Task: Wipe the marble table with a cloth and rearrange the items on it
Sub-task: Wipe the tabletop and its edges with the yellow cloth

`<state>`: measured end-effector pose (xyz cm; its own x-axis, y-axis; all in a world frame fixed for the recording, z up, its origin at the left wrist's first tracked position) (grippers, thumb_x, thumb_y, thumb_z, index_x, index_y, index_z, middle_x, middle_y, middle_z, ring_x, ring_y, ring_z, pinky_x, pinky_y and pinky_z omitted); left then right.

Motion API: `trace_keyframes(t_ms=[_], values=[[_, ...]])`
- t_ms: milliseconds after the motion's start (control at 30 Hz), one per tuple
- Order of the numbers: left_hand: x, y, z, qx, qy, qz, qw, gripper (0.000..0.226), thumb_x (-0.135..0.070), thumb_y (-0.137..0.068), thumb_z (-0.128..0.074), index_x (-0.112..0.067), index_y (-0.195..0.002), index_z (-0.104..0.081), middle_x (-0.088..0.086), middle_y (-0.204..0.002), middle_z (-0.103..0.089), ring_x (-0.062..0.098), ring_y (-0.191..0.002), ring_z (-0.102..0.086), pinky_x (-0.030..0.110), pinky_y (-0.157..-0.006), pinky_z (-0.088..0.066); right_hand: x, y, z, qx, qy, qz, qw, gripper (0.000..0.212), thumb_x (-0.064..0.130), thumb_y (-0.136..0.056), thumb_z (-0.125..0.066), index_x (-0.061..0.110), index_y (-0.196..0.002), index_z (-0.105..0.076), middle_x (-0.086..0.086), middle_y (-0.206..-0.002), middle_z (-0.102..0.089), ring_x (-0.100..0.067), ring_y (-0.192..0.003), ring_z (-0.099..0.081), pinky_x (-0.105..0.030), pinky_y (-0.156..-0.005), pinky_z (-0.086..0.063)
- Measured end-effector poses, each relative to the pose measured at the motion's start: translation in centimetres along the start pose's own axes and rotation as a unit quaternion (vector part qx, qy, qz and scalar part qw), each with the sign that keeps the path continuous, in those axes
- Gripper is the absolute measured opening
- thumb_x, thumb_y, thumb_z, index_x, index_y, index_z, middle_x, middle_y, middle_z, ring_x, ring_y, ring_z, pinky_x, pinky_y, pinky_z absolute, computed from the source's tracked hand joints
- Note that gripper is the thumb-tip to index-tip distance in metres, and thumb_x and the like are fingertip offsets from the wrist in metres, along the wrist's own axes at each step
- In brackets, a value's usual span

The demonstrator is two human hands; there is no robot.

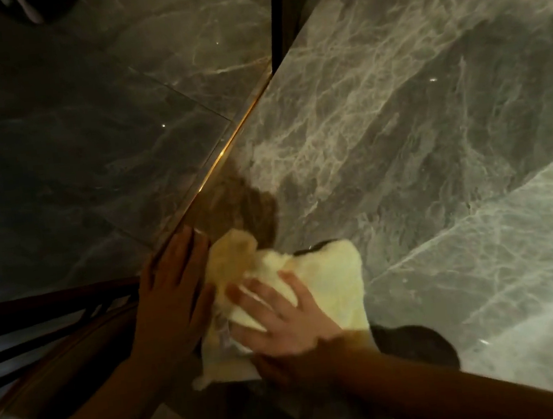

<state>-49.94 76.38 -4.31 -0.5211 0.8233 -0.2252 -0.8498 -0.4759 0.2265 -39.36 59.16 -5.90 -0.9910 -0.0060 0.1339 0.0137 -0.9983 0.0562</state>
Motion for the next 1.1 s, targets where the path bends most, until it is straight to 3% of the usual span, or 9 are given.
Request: trace_keyframes(t_ms=[167,233,333,467,600,667,900,967,1100], values=[[0.0,-0.1,-0.2,-0.009,-0.002,0.008,1.0,0.055,-0.038,-0.096,-0.026,-0.019,-0.147,-0.029,0.007,-0.157,-0.021,0.02,-0.143,-0.023,0.033,-0.116,-0.003,-0.8,0.0,-0.1,-0.007,0.005,0.048,0.999,0.057,0.048,-0.086,-0.038,0.03,-0.14,-0.038,0.0,-0.149,-0.042,-0.021,-0.138,-0.031,-0.05,-0.111,-0.016],[0.2,0.0,-0.3,-0.006,0.001,0.009,1.0,0.055,-0.039,-0.096,-0.025,-0.022,-0.148,-0.026,0.005,-0.158,-0.019,0.019,-0.144,-0.02,0.036,-0.116,-0.006,-2.4,-0.8,0.6,-0.009,-0.018,0.027,0.999,0.059,0.049,-0.083,-0.04,0.027,-0.139,-0.041,-0.003,-0.148,-0.044,-0.022,-0.137,-0.03,-0.052,-0.112,-0.012],[0.4,0.0,-0.4,-0.008,0.009,0.006,1.0,0.056,-0.039,-0.095,-0.026,-0.023,-0.149,-0.025,0.004,-0.158,-0.017,0.019,-0.145,-0.018,0.037,-0.116,-0.007,-6.0,-2.7,1.5,-0.037,-0.053,-0.051,0.997,0.055,0.047,-0.085,-0.042,0.022,-0.133,-0.051,-0.009,-0.148,-0.043,-0.024,-0.138,-0.03,-0.053,-0.112,-0.012],[0.4,0.0,-0.5,-0.011,0.01,-0.001,1.0,0.057,-0.037,-0.095,-0.029,-0.021,-0.149,-0.024,0.002,-0.159,-0.013,0.019,-0.145,-0.017,0.034,-0.117,-0.004,-15.0,-6.7,2.9,-0.063,-0.038,-0.161,0.984,0.057,0.049,-0.087,-0.04,0.018,-0.133,-0.051,-0.011,-0.153,-0.034,-0.03,-0.141,-0.032,-0.056,-0.112,-0.014],[0.4,0.1,-0.6,-0.015,0.035,0.007,0.999,0.056,-0.037,-0.095,-0.028,-0.024,-0.149,-0.022,0.0,-0.16,-0.011,0.019,-0.145,-0.018,0.045,-0.116,-0.015,-24.9,-10.2,5.1,-0.066,-0.011,-0.351,0.934,0.059,0.05,-0.09,-0.03,0.027,-0.145,-0.036,-0.005,-0.159,-0.019,-0.025,-0.147,-0.015,-0.054,-0.115,-0.005],[0.2,0.1,-0.5,-0.017,0.028,0.009,0.999,0.055,-0.037,-0.096,-0.027,-0.024,-0.149,-0.022,0.001,-0.159,-0.011,0.02,-0.145,-0.017,0.047,-0.116,-0.016,-26.6,-11.0,5.5,-0.068,-0.014,-0.376,0.924,0.059,0.049,-0.091,-0.03,0.029,-0.146,-0.032,-0.004,-0.159,-0.019,-0.024,-0.146,-0.014,-0.051,-0.115,-0.006],[-1.4,-0.8,0.0,-0.006,0.002,0.034,0.999,0.058,-0.043,-0.094,-0.019,-0.024,-0.148,-0.023,0.002,-0.159,-0.015,0.019,-0.146,-0.009,0.053,-0.115,-0.007,-20.1,-5.0,4.7,-0.064,-0.045,-0.291,0.954,0.061,0.046,-0.083,-0.035,0.022,-0.138,-0.046,-0.011,-0.154,-0.032,-0.031,-0.141,-0.029,-0.053,-0.112,-0.013],[-3.5,-3.3,0.3,-0.009,0.009,-0.004,1.0,0.058,-0.043,-0.093,-0.021,-0.022,-0.147,-0.027,0.003,-0.158,-0.018,0.02,-0.146,-0.011,0.052,-0.115,-0.01,-16.5,-1.6,3.8,-0.064,-0.051,-0.26,0.962,0.058,0.043,-0.08,-0.042,0.02,-0.131,-0.054,-0.012,-0.15,-0.039,-0.032,-0.137,-0.037,-0.051,-0.111,-0.014],[-10.2,-9.4,1.4,-0.065,0.028,-0.086,0.994,0.055,-0.036,-0.094,-0.024,-0.013,-0.141,-0.042,0.011,-0.152,-0.034,0.023,-0.142,-0.024,0.049,-0.113,-0.02,-8.4,7.7,2.0,-0.014,-0.061,-0.212,0.975,0.055,0.043,-0.077,-0.048,0.019,-0.126,-0.056,-0.009,-0.15,-0.04,-0.026,-0.14,-0.029,-0.05,-0.113,-0.01]])
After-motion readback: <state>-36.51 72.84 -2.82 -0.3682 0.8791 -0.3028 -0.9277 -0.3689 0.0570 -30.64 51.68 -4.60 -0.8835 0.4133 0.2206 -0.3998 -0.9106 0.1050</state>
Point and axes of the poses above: each hand's wrist, its own y-axis away from the middle knuckle, its own z-axis out of the back of the hand, x = y × z, the point moved 1 cm from there along -y, towards the middle knuckle
